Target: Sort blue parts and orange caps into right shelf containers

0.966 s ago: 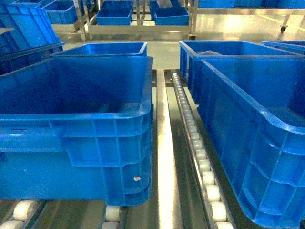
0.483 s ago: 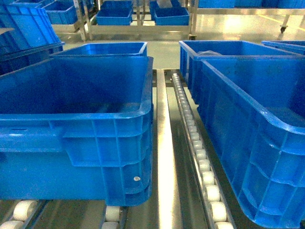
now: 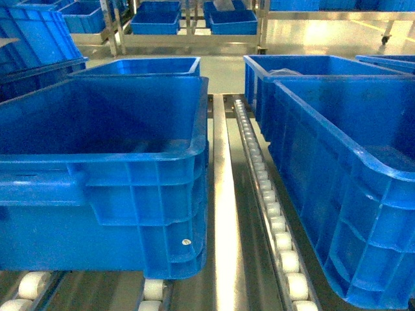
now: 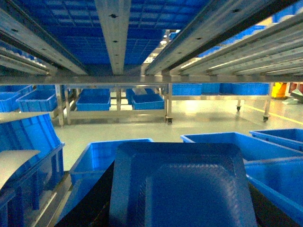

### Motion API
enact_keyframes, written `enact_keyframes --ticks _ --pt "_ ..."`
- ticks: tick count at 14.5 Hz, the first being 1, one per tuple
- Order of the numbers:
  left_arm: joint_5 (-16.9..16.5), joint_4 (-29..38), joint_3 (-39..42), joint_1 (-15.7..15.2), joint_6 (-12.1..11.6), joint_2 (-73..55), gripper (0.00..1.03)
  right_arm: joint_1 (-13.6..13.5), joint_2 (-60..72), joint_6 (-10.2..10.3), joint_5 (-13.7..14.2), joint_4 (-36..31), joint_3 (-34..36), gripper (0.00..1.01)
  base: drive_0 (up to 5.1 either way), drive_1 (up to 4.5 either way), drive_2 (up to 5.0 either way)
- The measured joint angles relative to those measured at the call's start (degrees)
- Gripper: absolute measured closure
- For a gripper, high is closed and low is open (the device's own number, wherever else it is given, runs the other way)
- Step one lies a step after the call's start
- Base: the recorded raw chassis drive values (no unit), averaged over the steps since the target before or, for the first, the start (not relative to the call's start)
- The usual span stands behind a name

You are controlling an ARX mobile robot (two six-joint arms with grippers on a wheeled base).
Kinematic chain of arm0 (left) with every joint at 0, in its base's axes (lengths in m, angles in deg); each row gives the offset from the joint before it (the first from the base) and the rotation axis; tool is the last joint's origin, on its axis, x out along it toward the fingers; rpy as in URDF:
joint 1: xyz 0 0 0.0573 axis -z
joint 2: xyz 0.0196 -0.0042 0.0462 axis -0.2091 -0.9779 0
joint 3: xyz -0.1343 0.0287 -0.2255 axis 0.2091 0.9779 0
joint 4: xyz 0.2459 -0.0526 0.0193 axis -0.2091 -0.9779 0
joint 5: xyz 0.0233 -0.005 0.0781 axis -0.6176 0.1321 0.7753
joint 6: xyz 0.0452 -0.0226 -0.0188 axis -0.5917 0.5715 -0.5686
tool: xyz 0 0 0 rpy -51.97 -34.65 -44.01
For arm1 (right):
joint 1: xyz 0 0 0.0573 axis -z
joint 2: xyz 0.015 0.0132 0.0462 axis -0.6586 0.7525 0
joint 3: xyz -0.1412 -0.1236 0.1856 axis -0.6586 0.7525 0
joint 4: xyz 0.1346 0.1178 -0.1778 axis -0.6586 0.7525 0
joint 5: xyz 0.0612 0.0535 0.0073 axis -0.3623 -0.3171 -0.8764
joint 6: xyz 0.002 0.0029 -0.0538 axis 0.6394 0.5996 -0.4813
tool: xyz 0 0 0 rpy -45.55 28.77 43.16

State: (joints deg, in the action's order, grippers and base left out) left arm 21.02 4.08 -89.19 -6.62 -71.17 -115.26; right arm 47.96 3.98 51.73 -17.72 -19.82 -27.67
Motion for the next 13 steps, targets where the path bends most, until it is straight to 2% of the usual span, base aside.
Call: enact_keyframes --ticks 1,2,4,5,6,9,13 --pt "1.40 -1.99 -13.03 -1.20 2.58 -18.14 0.53 0.00 17.86 -0.85 2.95 -2.05 -11.15 0.53 0.0 0.00 0.0" --pt "2.43 -4.55 -18.80 -1.11 4.13 -27.43 0.40 -0.04 26.08 -1.27 4.44 -0.33 -15.15 0.41 0.0 0.00 0.0" --pt "3.76 -5.07 -23.80 -0.24 5.29 -36.22 0.16 -0.96 34.67 -2.43 8.09 -1.55 -18.18 0.16 0.0 0.00 0.0" --pt "4.22 -5.44 -24.13 -0.13 5.25 -36.35 0.07 -1.22 34.86 -3.34 10.49 -2.32 -18.71 0.07 0.0 0.00 0.0" --pt "5.20 -4.44 -24.11 -0.15 4.83 -35.12 0.05 -1.62 33.48 -4.09 10.84 -4.81 -18.10 0.04 0.0 0.00 0.0" --pt "5.35 -4.63 -24.00 -0.33 4.81 -35.08 0.05 -1.05 32.63 -6.27 9.07 -5.46 -14.25 0.03 0.0 0.00 0.0" --pt "5.35 -4.50 -24.00 -0.31 4.79 -35.08 0.05 -1.07 32.98 -7.23 9.07 -5.66 -14.23 0.03 0.0 0.00 0.0"
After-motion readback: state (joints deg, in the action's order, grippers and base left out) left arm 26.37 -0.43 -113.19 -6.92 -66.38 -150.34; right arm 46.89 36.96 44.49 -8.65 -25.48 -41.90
